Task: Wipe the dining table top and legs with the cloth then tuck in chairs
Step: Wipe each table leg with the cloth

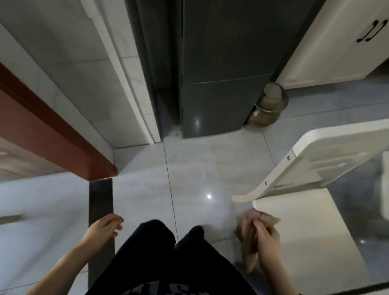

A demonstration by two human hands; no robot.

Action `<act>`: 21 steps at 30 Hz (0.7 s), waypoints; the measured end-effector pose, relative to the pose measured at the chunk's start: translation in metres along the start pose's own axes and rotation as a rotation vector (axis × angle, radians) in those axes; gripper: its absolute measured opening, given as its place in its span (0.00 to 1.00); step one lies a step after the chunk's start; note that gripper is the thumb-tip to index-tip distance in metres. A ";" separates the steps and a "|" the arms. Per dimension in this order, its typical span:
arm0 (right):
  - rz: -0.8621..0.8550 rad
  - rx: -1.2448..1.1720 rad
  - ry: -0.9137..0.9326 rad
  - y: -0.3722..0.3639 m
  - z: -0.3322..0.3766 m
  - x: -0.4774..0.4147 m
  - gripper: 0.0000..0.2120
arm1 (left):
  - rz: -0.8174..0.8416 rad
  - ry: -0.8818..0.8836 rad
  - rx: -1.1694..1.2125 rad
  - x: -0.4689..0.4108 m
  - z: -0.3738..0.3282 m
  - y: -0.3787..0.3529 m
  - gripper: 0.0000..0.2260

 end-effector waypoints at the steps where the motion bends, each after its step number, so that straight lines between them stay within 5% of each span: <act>1: 0.002 -0.015 0.012 -0.009 0.018 -0.017 0.06 | -0.011 0.005 -0.005 -0.008 -0.014 0.004 0.08; 10: -0.078 -0.091 -0.016 -0.061 0.098 -0.151 0.05 | 0.052 -0.029 -0.070 -0.108 -0.193 0.005 0.11; 21: -0.516 -0.208 -0.232 -0.069 0.125 -0.249 0.06 | 0.394 -0.428 -0.620 -0.197 -0.536 -0.068 0.07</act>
Point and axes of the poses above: each hand's wrist, its own x-axis away from the middle knuckle, its own y-axis out of the back of the hand, z = x × y, the point moved 3 cm from there along -x, towards the middle knuckle, and after that the axes turned 14 degrees about y, right-handed, at the moved point
